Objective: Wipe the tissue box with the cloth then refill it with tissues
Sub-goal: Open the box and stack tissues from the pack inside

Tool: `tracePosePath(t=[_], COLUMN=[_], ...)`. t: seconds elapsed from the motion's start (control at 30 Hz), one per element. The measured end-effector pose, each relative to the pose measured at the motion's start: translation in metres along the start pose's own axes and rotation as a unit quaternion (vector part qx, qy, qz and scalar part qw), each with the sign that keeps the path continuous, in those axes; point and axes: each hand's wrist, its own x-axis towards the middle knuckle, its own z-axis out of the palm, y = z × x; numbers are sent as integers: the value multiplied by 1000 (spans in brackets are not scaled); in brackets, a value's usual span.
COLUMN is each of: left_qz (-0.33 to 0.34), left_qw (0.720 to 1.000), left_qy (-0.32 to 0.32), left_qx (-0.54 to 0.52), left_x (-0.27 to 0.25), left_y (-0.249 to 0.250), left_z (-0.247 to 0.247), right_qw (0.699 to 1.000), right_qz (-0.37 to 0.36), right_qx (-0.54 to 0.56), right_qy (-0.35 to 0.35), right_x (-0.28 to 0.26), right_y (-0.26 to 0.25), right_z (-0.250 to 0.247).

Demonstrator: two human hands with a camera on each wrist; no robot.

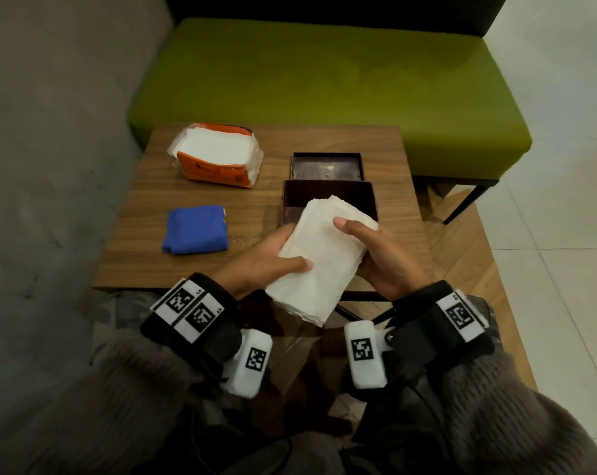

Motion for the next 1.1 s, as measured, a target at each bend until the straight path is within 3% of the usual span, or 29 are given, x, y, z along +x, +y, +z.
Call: tracePosePath(t=[0.1, 0.17, 0.23, 0.33, 0.4, 0.53, 0.63, 0.73, 0.83, 1.0, 1.1], left_qz=[9, 2, -29, -39, -9, 38, 70, 73, 56, -9, 14], left_qw=[999, 999, 996, 959, 952, 967, 948, 916, 884, 827, 832], left_qy=[-13, 13, 26, 39, 95, 235, 291, 317, 333, 279, 296], left_qx=[30, 31, -79, -278, -290, -89, 112, 233, 324, 488, 468], left_x=[7, 15, 21, 27, 34, 54, 65, 72, 74, 79, 79], left_y=[13, 19, 20, 19, 17, 22, 26, 25, 20, 13, 15], left_z=[-11, -19, -25, -23, -19, -16, -15, -13, -13, -14, -18], right_qw=[995, 991, 992, 988, 984, 974, 947, 878, 801, 734, 722], right_qz=[3, -19, -47, -81, -89, -79, -88, -99, -62, -26, -24], right_qx=[-102, -129, -95, -50, -62, -130, -233, -414, -558, -657, -671], right_qy=[17, 41, 73, 122, 142, 169, 201, 220, 210, 170, 166], right_x=[7, 12, 16, 23, 29, 40, 45, 48, 51, 55, 57], right_y=[-12, -22, -33, -41, -38, -30, -28, -27, -26, -28, -25], right_z=[-9, -14, -19, -27, -27, -28, -32, -36, -39, -32, -27])
